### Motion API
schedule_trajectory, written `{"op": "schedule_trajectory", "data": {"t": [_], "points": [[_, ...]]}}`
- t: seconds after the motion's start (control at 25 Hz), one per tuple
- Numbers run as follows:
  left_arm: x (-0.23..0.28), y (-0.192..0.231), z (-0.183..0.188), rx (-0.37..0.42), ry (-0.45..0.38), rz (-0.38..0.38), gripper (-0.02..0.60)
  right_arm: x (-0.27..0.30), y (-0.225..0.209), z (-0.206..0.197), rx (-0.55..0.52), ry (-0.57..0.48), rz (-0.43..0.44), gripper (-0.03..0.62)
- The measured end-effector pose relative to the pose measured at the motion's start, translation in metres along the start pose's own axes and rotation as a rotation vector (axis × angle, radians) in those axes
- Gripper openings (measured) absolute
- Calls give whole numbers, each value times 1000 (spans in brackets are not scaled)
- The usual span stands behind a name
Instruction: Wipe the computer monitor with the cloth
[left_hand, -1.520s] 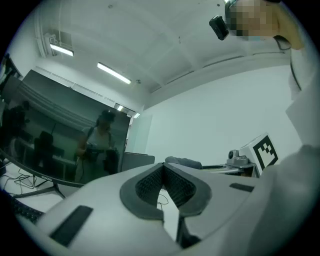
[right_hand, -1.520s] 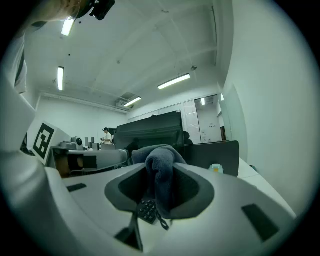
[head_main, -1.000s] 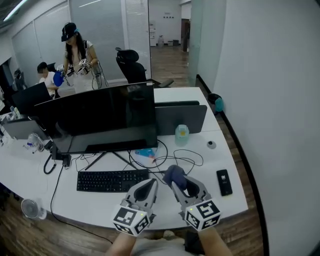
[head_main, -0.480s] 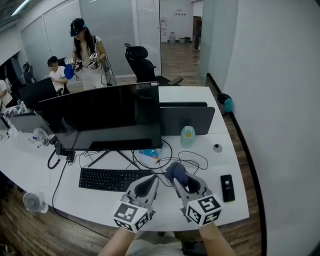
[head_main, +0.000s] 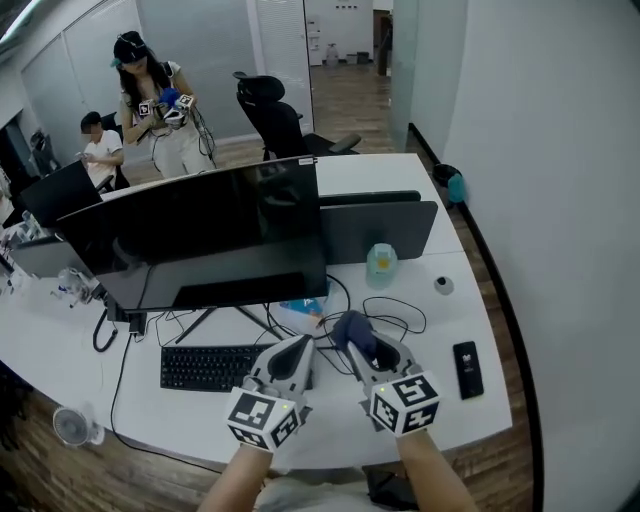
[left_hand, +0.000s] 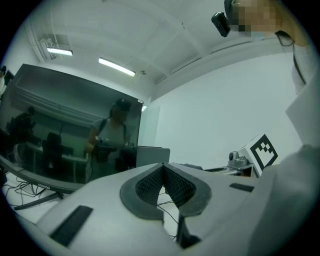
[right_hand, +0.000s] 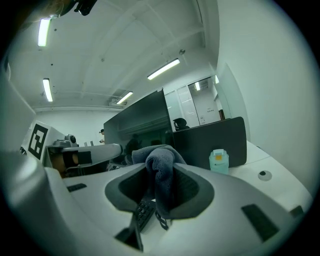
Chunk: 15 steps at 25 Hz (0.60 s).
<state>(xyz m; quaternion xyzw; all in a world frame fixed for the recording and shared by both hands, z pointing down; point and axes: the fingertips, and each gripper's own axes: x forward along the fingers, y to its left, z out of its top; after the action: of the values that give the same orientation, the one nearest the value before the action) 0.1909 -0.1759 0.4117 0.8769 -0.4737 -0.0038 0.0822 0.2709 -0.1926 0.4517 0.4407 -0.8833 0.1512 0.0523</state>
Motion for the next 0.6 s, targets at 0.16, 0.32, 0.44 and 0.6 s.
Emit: {"op": "schedule_trajectory", "data": {"t": [0.16,0.32,0.44,0.6], "points": [[14,12,-13,-23,38,-24,8,20,-8,-8,17,34,-27,127],[29,22,-23,-43,59,-43,8,43,-22,-17,16,74,-51,128],[39,29,-29,-52,69,-52,8,56,-31,-25,15,106,-66,129],[51,40,-38,-53,88,-67,8,71,-41,-35,20,144,-75,129]]}}
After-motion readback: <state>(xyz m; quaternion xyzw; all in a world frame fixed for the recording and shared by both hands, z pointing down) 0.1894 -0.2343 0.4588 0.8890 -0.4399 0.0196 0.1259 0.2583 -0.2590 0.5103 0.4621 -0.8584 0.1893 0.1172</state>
